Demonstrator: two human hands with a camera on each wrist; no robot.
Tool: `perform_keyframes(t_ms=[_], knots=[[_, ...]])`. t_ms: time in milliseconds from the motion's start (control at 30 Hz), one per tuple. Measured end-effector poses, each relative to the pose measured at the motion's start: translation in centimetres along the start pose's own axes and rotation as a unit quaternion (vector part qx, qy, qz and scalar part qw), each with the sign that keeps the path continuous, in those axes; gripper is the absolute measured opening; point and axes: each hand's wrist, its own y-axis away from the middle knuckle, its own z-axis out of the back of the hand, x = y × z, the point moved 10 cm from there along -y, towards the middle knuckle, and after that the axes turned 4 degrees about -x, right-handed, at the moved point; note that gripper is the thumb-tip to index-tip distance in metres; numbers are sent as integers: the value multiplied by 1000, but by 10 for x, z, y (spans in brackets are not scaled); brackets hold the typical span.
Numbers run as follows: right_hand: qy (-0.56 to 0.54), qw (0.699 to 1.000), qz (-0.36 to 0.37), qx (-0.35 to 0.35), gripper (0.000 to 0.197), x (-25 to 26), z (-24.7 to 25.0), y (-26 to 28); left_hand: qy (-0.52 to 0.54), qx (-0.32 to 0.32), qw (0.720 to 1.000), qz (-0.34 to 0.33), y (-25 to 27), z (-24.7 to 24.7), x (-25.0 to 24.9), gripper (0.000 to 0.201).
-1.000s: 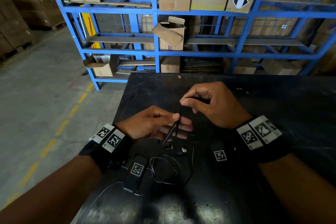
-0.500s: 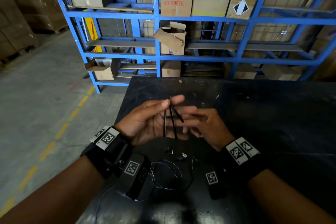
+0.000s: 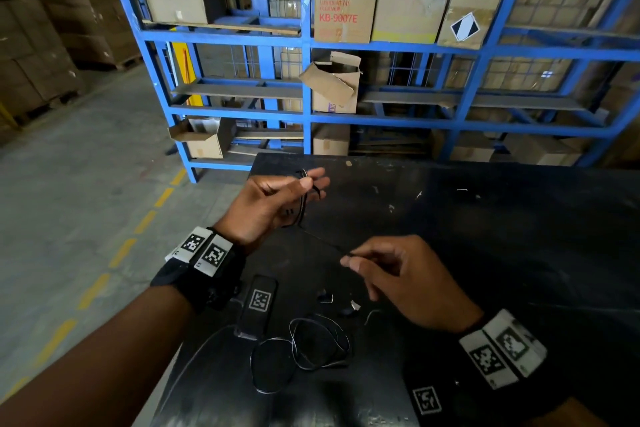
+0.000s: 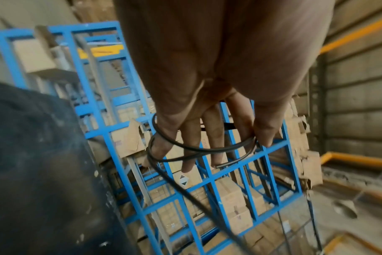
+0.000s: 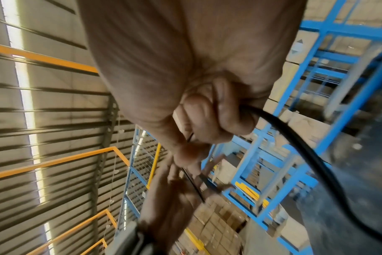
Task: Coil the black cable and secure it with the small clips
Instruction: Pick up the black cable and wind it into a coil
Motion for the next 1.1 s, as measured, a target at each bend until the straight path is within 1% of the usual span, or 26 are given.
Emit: perform_keyframes(t_ms=[67, 133, 167, 233, 267, 333, 400, 467, 567, 667, 733, 767, 833, 867, 933, 1000, 1100], knots=[[57, 998, 31, -13, 10, 21, 16, -5, -60, 25, 998, 4, 6, -2, 6, 30], [104, 993, 61, -18, 7, 40, 28, -12, -97, 58, 994, 1, 11, -9, 12, 21], [120, 990, 74, -21, 5, 47, 33, -17, -114, 77, 990, 2, 13, -14, 16, 22], [135, 986, 98, -23, 4, 59, 39, -28, -150, 121, 981, 8, 20, -29, 19, 31], [134, 985, 110, -22, 5, 63, 40, -33, -157, 143, 977, 16, 24, -37, 21, 32], [115, 985, 128, -10, 8, 69, 39, -42, -146, 183, 971, 36, 33, -49, 22, 30], [83, 986, 141, 1, 10, 71, 38, -50, -100, 209, 971, 67, 40, -54, 25, 26], [47, 988, 144, 1, 12, 66, 40, -57, -38, 218, 971, 91, 46, -55, 25, 32], [-33, 993, 110, -3, 15, 44, 39, -65, 41, 218, 970, 102, 49, -56, 20, 39], [-112, 992, 52, -13, 20, 16, 28, -65, 107, 227, 964, 85, 49, -62, 12, 37], [-152, 988, 12, -19, 13, -4, 17, -61, 138, 226, 962, 72, 46, -64, 7, 36], [-171, 985, -4, -23, 15, -13, 10, -58, 152, 223, 961, 69, 43, -64, 6, 37], [-189, 981, -30, -29, 25, -30, -4, -50, 180, 209, 959, 61, 37, -62, 2, 37], [-189, 981, -45, -28, 25, -38, -12, -46, 190, 200, 960, 54, 34, -59, 0, 35], [-176, 982, -70, -12, 21, -51, -28, -35, 194, 174, 964, 43, 25, -53, -3, 33], [-167, 982, -86, 4, 23, -58, -41, -24, 178, 143, 973, 40, 15, -44, -3, 34], [-165, 982, -95, 1, 25, -58, -48, -13, 139, 94, 985, 36, 4, -30, -2, 33]])
